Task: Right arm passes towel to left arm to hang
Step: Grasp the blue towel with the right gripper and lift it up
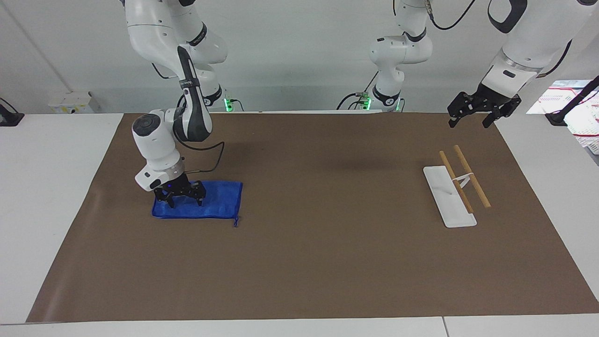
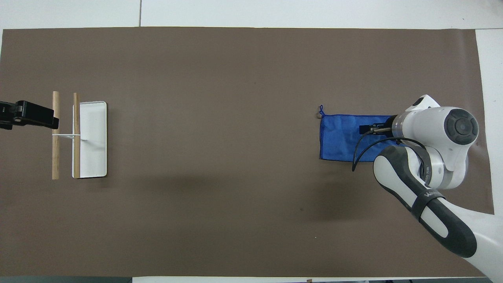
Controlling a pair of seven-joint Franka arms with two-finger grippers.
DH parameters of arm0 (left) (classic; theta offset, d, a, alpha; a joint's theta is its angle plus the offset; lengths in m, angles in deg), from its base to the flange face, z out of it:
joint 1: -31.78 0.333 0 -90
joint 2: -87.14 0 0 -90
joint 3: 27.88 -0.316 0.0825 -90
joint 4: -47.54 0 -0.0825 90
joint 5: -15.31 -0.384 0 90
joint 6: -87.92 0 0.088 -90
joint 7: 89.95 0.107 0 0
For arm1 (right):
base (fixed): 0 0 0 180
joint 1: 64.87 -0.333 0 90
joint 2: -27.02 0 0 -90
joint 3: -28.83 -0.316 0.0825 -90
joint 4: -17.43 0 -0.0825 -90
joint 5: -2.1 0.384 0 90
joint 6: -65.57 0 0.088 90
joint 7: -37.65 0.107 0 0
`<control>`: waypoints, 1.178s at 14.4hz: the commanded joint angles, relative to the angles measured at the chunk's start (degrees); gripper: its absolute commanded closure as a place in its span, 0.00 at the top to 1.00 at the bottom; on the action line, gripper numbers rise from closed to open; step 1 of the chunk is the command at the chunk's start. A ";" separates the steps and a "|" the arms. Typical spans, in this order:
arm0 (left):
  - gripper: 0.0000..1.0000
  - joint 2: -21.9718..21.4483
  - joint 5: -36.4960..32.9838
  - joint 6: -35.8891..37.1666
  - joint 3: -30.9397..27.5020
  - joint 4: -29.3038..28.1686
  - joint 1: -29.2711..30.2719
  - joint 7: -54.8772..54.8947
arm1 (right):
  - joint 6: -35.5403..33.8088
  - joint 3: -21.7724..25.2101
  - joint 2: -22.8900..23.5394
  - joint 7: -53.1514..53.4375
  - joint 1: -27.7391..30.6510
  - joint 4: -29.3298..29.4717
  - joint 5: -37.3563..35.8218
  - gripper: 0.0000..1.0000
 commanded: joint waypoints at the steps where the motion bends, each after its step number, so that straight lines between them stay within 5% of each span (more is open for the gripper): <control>1: 1.00 -1.08 -0.60 -0.56 0.10 -1.32 0.21 -0.56 | 0.40 -0.30 -0.45 -2.48 0.76 -0.53 1.36 1.00; 3: 1.00 -1.08 -0.60 -0.56 0.10 -1.32 0.21 -0.65 | 0.31 -0.30 -0.45 -2.48 0.67 -0.71 1.36 0.96; 6: 1.00 -1.08 -0.60 -0.56 0.10 -1.32 0.21 -0.65 | 0.14 -0.30 -0.54 -2.57 0.50 -0.80 1.36 0.61; 7: 1.00 -1.08 -0.60 -0.56 0.10 -1.32 0.21 -0.65 | 0.14 -0.30 -0.54 -2.48 0.41 -0.97 1.36 0.48; 9: 1.00 -1.17 -0.60 -0.39 0.10 -1.32 0.21 -0.65 | 0.05 -0.30 -0.63 -2.48 0.41 -0.98 1.36 0.00; 14: 1.00 -1.17 -0.60 -0.47 0.10 -1.41 0.21 -0.65 | -0.83 -0.30 -0.63 -2.57 0.32 -0.36 1.36 0.00; 17: 1.00 -1.17 -0.60 -0.39 0.10 -1.41 0.21 -0.74 | -10.02 -0.38 -1.76 -2.57 0.32 4.80 1.27 0.00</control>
